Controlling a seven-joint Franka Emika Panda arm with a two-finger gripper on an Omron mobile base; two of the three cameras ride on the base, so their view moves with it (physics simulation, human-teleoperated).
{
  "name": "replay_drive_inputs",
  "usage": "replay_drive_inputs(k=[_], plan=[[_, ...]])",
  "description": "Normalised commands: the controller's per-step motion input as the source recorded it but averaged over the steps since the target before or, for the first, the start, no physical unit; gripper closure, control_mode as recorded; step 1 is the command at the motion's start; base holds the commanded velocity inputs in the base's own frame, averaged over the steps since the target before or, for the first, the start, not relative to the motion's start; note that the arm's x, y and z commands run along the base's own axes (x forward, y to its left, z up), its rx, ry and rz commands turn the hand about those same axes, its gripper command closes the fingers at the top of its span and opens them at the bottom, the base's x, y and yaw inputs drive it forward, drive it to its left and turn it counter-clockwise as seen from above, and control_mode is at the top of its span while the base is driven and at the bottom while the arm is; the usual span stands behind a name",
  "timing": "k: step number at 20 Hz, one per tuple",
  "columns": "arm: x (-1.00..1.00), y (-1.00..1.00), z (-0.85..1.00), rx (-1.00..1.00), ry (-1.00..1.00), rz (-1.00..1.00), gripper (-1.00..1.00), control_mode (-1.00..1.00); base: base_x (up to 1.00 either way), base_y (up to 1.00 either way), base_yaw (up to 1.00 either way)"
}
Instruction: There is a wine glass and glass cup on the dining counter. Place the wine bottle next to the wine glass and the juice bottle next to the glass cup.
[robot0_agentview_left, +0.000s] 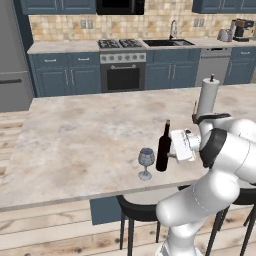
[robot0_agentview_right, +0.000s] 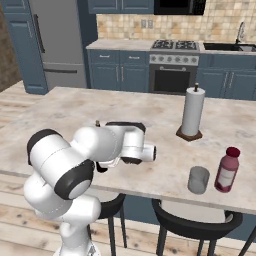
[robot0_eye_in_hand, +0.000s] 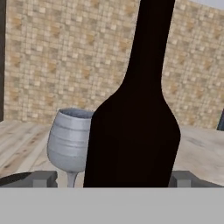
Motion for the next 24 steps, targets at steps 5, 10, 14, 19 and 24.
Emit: replay_drive_inputs(k=[5,10,14,19,24], plan=[[0.00,-0.11,0.00,0.00,0.00,0.00,-1.00,-1.00,0.00,0.00,0.00],[0.00,-0.09,0.00,0.00,0.00,0.00,-1.00,-1.00,0.00,0.00,0.00],[0.00,-0.11,0.00,0.00,0.00,0.00,-1.00,-1.00,0.00,0.00,0.00],[0.00,-0.11,0.00,0.00,0.00,0.00,-1.00,-1.00,0.00,0.00,0.00],[0.00,-0.12,0.00,0.00,0.00,0.00,-1.00,-1.00,0.00,0.00,0.00]])
